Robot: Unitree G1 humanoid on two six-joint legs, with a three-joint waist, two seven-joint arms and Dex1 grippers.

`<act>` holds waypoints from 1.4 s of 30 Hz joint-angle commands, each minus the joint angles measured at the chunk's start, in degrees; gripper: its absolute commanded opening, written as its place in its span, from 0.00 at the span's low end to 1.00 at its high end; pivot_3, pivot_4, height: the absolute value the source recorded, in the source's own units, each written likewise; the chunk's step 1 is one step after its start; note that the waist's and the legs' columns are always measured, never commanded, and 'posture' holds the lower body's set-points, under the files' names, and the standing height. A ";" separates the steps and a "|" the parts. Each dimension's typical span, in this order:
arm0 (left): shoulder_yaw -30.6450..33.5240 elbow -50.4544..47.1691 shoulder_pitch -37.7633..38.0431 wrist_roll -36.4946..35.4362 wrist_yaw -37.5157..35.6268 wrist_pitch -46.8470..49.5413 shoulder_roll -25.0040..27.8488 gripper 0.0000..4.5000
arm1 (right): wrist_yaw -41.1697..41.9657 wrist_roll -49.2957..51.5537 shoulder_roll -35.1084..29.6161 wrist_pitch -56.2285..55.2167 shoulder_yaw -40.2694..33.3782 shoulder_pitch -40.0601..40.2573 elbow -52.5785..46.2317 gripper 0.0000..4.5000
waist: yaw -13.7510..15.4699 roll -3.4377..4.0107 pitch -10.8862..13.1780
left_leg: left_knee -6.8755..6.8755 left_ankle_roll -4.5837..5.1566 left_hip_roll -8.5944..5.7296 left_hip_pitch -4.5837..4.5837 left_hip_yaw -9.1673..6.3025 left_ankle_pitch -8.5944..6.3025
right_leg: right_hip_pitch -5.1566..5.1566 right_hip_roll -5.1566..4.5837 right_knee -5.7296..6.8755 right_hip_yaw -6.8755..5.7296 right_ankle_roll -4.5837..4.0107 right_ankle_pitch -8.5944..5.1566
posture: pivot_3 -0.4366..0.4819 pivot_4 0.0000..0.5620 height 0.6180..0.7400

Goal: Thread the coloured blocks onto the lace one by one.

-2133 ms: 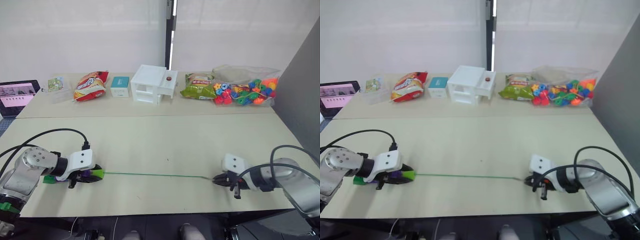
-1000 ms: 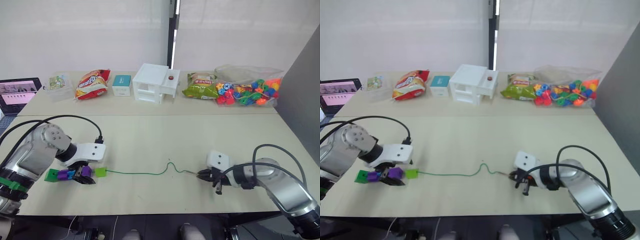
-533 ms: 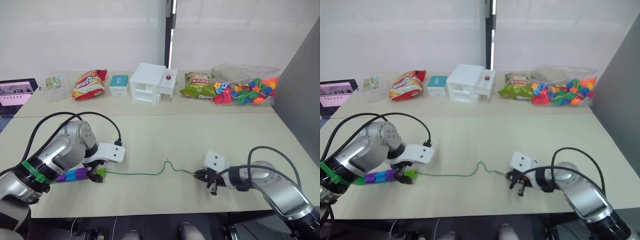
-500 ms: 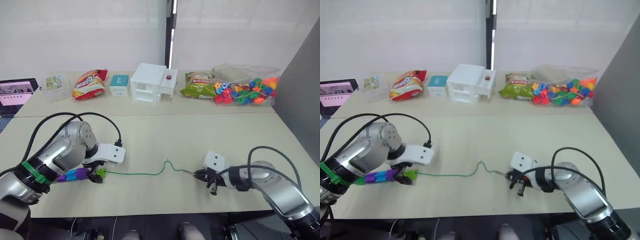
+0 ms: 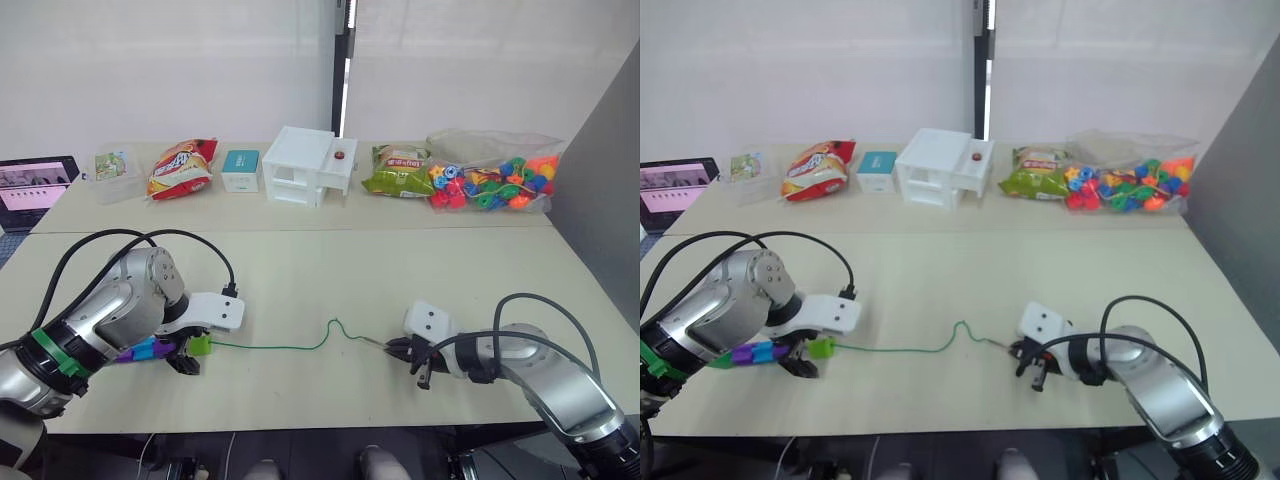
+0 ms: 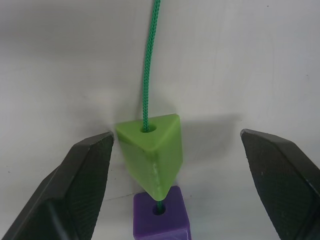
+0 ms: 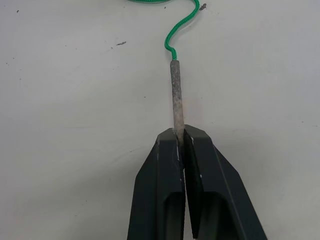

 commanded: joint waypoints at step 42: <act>5.73 4.65 8.05 0.65 -0.85 -6.11 5.50 0.29 | -8.56 0.52 -7.33 4.01 -20.11 17.15 -6.31 0.00 | -1.08 0.02 -0.02 | -0.05 0.03 0.01 0.24 0.10 -0.02 | 0.06 0.02 0.23 0.09 -0.01 -0.01 | 0.48 0.27 1.00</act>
